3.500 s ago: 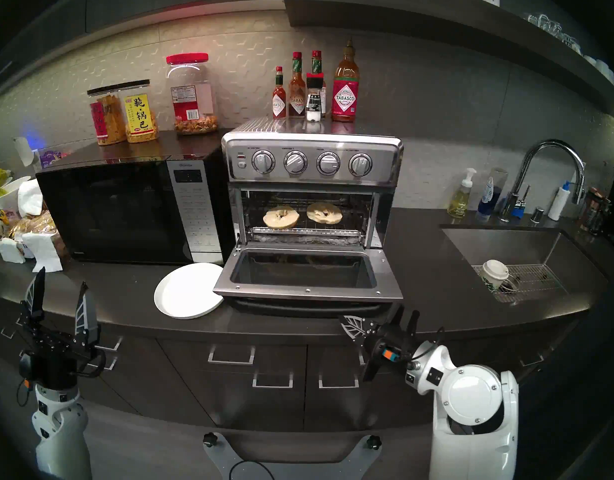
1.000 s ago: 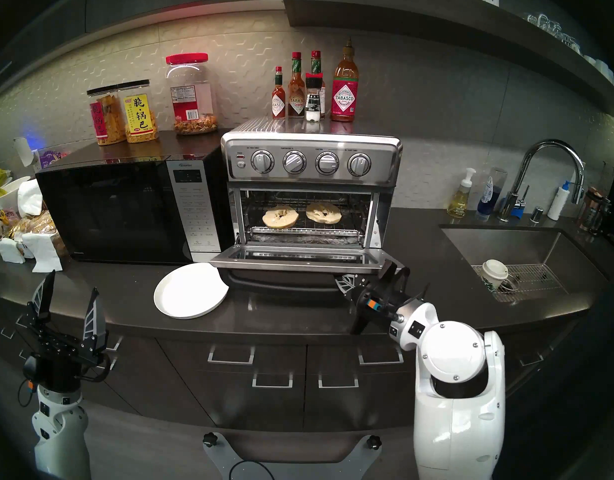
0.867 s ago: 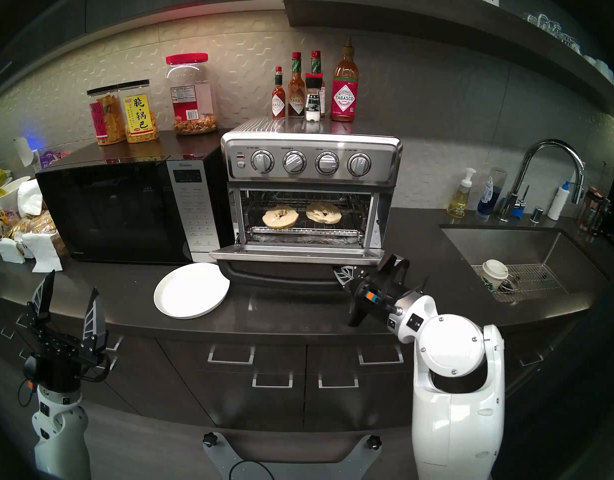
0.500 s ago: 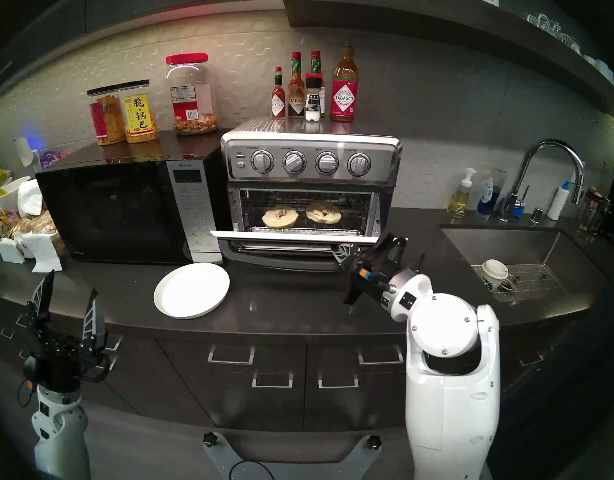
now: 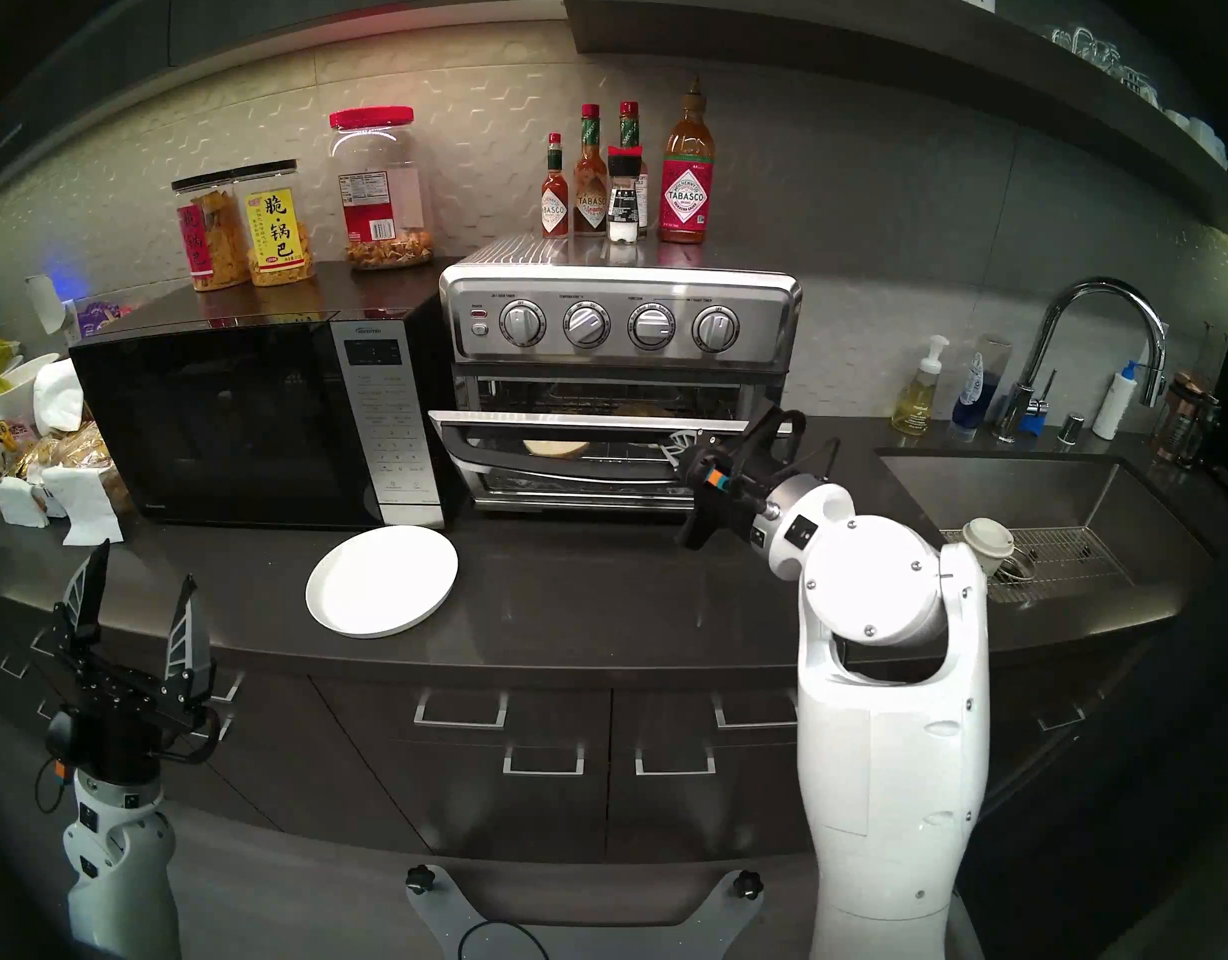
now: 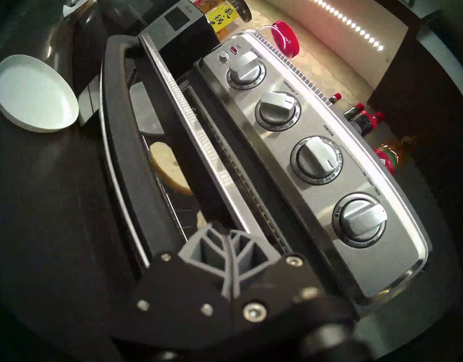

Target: Open the oven and place the bagel inside on the rack

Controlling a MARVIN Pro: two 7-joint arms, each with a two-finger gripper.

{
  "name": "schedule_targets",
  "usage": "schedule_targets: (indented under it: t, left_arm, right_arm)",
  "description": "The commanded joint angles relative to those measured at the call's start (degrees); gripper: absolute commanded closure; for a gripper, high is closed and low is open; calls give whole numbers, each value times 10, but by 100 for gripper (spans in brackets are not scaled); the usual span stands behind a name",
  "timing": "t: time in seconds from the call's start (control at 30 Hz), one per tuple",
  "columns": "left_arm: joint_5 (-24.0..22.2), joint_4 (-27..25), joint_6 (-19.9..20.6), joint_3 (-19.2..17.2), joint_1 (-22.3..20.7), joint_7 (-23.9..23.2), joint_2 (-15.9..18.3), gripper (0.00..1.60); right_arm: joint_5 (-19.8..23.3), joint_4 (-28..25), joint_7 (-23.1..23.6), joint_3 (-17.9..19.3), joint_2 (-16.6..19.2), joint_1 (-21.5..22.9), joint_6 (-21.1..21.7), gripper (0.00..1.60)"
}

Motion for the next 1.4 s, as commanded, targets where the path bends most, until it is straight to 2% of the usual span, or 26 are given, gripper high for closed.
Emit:
schedule_targets:
  t: [0.0, 0.47, 0.67, 0.83, 1.0, 1.13, 1.17, 1.37]
  left_arm:
    - [1, -9, 0, 1, -1, -13, 2, 0]
    - [0, -9, 0, 1, 0, -17, 3, 0]
    - [-4, -9, 0, -1, -1, -26, 1, 0]
    - [-14, -7, 0, -6, -5, -46, -5, 0]
    - [-22, -5, 0, -10, -10, -62, -12, 0]
    - [-20, -6, 0, -9, -9, -55, -11, 0]
    - [-18, -7, 0, -8, -8, -52, -10, 0]
    - [-15, -7, 0, -7, -8, -46, -9, 0]
  right_arm:
    - [-22, 65, 33, -28, -3, 70, 45, 160]
    - [-58, 128, 76, -39, -7, 165, 118, 160]
    - [-53, 164, 97, -31, -11, 214, 143, 160]
    - [-27, 187, 136, -1, -5, 255, 156, 160]
    - [-3, 136, 180, 34, 12, 227, 154, 160]
    - [13, 98, 183, 59, 17, 199, 142, 160]
    - [24, 78, 181, 75, 17, 190, 132, 160]
    - [56, 28, 186, 128, 11, 169, 122, 160]
